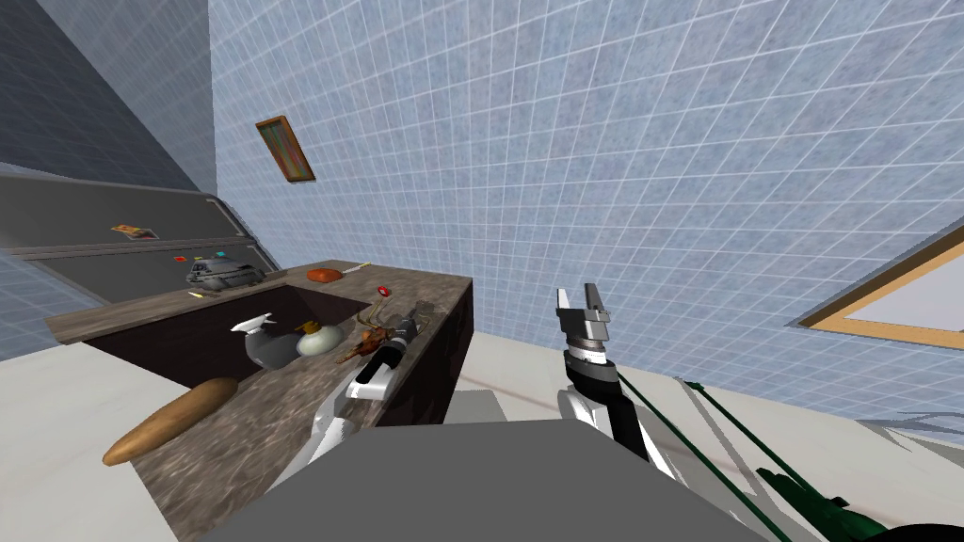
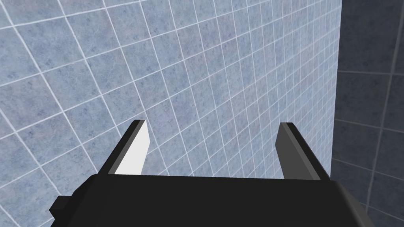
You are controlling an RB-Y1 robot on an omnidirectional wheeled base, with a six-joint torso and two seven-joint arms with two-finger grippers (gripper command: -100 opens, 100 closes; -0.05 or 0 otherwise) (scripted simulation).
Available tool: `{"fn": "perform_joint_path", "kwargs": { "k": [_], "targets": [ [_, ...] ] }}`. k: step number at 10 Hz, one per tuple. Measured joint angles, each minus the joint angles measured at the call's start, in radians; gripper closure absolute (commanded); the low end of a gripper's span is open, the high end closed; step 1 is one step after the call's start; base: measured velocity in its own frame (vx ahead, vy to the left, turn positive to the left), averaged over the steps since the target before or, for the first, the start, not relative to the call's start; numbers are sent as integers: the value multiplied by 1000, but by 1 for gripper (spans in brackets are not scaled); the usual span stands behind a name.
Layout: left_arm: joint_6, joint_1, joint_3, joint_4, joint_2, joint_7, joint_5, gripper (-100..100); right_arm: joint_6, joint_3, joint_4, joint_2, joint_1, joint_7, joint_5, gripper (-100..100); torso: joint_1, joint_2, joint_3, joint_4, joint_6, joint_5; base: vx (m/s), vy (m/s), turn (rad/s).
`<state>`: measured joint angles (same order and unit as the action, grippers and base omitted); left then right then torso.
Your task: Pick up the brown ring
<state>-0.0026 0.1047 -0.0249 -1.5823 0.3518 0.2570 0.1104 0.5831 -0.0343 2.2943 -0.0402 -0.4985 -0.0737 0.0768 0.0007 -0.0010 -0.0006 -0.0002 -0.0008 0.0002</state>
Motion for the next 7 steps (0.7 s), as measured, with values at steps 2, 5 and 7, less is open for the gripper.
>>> {"fn": "perform_joint_path", "kwargs": {
  "k": [2, 5, 7],
  "targets": [
    [0, 0, 0, 0, 0, 0, 0, 100, 0, 0, 0, 0, 0, 0, 0, 0, 0, 0, 0, 0, 0, 0, 0, 0, 0],
    [0, 0, 0, 0, 0, 0, 0, 0, 0, 0, 0, 0, 0, 0, 0, 0, 0, 0, 0, 0, 0, 0, 0, 0, 0],
    [15, 2, 0, -11, 9, 1, 4, -100, 0, 0, 0, 0, 0, 0, 0, 0, 0, 0, 0, 0, 0, 0, 7, -13, -23]
  ]
}}
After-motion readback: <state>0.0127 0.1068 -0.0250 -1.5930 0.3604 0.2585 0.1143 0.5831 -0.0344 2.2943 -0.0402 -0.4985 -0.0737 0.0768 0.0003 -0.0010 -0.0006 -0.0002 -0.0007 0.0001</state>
